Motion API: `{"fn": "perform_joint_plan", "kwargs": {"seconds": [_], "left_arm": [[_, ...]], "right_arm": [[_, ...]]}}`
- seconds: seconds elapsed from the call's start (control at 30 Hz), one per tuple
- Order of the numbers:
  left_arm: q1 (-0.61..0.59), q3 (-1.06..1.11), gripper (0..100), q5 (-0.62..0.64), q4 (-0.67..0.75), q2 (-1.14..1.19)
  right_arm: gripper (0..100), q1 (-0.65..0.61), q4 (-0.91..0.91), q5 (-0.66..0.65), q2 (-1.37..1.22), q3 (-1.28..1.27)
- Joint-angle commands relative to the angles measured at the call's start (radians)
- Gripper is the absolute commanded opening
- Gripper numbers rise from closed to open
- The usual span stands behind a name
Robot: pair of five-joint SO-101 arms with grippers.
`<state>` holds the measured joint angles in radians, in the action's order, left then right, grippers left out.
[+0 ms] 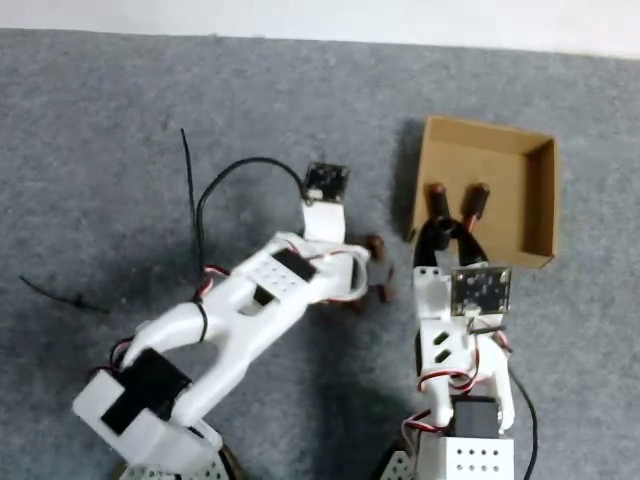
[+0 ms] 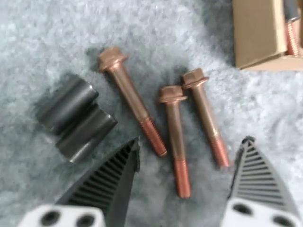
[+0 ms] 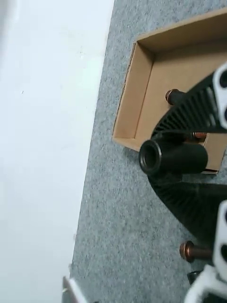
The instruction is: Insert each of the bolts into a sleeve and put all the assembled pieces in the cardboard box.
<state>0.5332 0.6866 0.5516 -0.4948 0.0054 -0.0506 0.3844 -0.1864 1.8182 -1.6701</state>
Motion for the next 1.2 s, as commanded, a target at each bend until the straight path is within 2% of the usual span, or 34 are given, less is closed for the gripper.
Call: {"fn": "perform_joint_plan", "kwargs": {"seconds": [0.0,0.2,0.47,0.8,1.17], "left_arm": [[0.01,-0.081,31,-0.005,-0.005,0.056],[0.01,-0.17,31,-0.005,-0.009,0.183],[0.01,-0.17,31,-0.005,-0.011,0.193],[0.01,-0.275,31,-0.005,-0.316,0.2],[0.004,-0.278,30,-0.006,-0.321,0.202]], "right_arm": [[0.5,0.01,-0.03,-0.003,0.022,-0.131],[0.5,0.01,-0.03,-0.003,0.022,-0.131],[0.5,0.01,-0.03,-0.003,0.022,-0.131],[0.5,0.01,-0.031,-0.003,0.022,-0.131],[0.5,0.01,-0.031,-0.003,0.022,-0.131]]}}
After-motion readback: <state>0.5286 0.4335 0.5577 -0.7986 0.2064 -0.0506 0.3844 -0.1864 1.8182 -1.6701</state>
